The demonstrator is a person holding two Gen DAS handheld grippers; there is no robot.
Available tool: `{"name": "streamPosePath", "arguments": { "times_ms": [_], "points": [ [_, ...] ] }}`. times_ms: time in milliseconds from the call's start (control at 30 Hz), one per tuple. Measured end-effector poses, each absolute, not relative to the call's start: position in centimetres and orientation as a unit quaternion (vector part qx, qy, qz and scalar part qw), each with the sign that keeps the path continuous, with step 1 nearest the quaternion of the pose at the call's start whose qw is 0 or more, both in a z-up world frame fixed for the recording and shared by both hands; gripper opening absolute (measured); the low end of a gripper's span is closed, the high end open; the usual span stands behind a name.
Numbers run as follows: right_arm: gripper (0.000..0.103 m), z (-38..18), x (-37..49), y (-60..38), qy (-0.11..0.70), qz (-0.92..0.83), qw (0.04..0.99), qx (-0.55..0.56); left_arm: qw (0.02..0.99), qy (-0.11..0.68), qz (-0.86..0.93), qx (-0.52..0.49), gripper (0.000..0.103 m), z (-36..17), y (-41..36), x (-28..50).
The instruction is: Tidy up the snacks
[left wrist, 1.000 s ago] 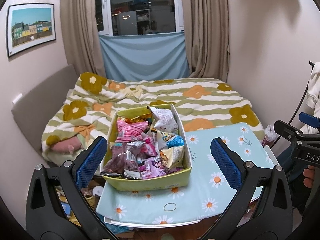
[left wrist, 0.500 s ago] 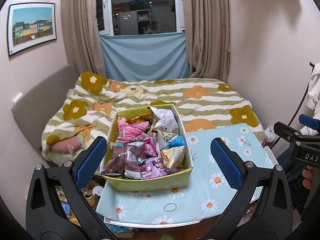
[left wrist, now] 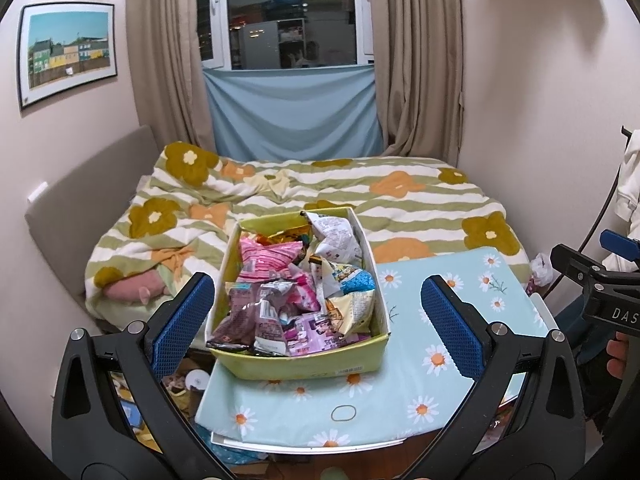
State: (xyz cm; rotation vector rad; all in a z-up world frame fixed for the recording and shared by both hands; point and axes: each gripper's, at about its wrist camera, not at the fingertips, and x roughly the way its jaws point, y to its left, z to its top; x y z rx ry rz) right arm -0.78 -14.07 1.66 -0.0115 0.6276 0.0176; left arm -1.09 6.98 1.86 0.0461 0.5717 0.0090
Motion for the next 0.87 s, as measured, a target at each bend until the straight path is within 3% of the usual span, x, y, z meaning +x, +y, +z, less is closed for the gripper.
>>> {"name": "streamPosePath", "arguments": {
  "times_ms": [867],
  "points": [
    [0.103, 1.72, -0.67, -14.07, 0.308, 0.008, 0.951, -0.003, 0.966, 0.259, 0.009, 0.015, 0.103, 2.38, 7.41, -1.2]
  ]
}}
